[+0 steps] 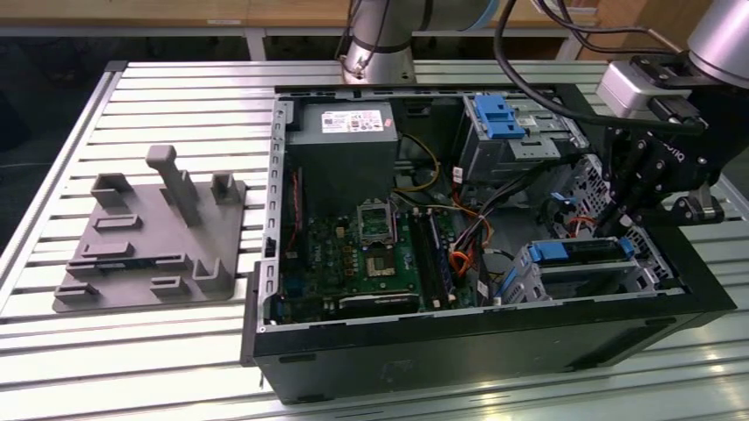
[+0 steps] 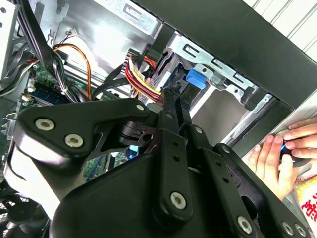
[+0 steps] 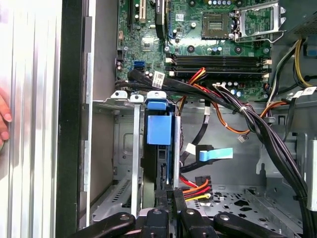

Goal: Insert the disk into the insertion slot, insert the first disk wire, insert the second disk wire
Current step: 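Insert the first disk wire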

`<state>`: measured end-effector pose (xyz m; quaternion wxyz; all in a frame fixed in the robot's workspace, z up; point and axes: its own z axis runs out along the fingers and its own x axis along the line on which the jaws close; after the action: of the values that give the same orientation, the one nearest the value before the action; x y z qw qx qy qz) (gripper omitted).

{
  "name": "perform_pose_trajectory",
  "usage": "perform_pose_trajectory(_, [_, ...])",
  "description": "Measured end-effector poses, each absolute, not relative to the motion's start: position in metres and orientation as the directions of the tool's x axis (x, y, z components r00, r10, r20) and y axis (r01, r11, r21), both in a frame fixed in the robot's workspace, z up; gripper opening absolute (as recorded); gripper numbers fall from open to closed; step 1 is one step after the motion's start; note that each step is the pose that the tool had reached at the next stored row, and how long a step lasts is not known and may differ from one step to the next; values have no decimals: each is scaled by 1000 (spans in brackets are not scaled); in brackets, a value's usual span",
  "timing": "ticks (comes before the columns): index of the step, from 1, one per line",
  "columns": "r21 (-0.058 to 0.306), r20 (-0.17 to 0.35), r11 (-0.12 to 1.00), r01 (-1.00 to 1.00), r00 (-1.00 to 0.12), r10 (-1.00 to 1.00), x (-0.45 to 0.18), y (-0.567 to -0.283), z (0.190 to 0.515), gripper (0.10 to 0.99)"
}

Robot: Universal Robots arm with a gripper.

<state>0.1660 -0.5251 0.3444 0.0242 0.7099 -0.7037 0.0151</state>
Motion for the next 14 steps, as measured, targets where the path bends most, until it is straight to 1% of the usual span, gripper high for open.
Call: perform_pose_trajectory(14, [13, 56, -8, -1000, 9, -998, 166, -528, 341, 165])
